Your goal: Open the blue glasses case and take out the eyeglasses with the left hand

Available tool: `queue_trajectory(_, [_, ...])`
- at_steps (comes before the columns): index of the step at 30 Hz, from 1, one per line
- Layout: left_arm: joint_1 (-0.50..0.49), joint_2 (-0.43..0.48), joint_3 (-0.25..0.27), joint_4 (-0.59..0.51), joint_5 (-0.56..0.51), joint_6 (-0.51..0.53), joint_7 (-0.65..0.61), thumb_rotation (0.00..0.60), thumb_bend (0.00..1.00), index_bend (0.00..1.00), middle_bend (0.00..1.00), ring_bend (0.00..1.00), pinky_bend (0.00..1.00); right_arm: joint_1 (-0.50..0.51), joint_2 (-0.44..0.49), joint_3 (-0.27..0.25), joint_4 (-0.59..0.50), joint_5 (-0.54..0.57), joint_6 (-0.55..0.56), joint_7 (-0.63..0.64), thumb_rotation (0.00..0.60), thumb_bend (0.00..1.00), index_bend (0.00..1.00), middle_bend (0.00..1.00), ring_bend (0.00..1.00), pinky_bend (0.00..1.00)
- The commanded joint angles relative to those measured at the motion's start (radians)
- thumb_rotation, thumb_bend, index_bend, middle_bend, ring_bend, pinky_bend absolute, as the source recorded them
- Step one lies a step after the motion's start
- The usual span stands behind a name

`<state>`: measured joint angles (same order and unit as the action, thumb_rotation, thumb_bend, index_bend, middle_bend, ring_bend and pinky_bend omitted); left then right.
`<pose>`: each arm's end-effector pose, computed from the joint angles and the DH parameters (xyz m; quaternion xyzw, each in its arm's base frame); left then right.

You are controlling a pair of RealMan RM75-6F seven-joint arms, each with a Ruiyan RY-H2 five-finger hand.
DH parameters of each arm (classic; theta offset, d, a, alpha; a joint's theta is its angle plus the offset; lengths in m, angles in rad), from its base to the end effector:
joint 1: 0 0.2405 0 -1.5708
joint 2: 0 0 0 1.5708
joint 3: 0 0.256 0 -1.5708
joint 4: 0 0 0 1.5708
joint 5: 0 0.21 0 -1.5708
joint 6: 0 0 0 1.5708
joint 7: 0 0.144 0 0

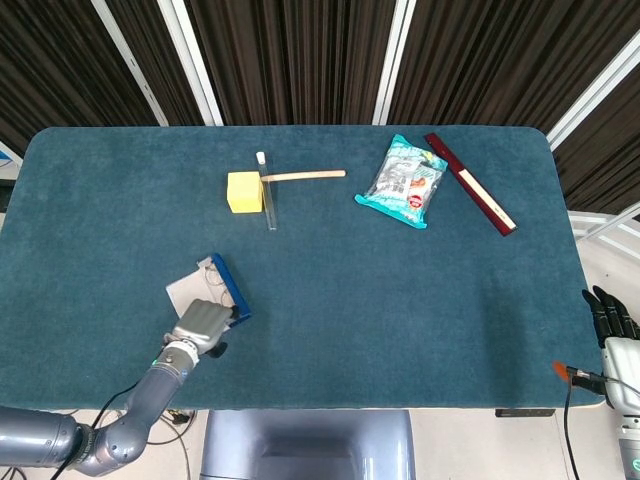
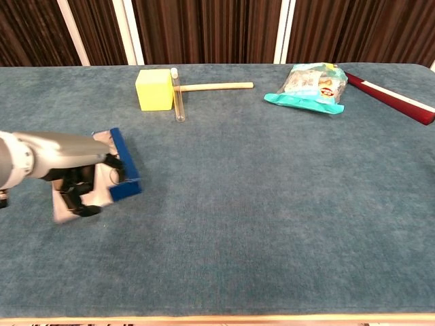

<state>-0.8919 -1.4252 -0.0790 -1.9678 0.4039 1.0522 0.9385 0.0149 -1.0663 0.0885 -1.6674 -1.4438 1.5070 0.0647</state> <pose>-0.1278 0.2746 -0.0187 -0.8013 -0.4275 -0.1500 0.3907 -0.3188 -0.1662 0.1820 0.5381 -0.4197 0.3993 0.6122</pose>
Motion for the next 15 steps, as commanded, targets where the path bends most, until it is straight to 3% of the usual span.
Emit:
queue_trajectory(1, [-0.032,-0.031,-0.013,-0.01,-0.012,0.011,0.008,0.6,0.33,0.27,0.94,0.86,0.95,0.0,0.001,0.0,0.0,-0.001,0.001,0.002,0.6,0.16,0.0,0.0,0.0,0.19])
queue_trajectory(7, [-0.046,-0.051,-0.033,-0.027,0.004,0.036,-0.038,0.6,0.33,0.27,0.94,0.86,0.95,0.0,0.003,0.0,-0.001,-0.001,0.0,0.007,0.6,0.16,0.0,0.0,0.0,0.19])
queue_trajectory(15, [0.016,-0.028,-0.071,0.008,0.168,0.04,-0.237,0.6,0.33,0.22,0.94,0.86,0.95,-0.001,0.001,-0.001,-0.004,-0.003,0.001,0.002,0.6,0.16,0.0,0.0,0.0,0.19])
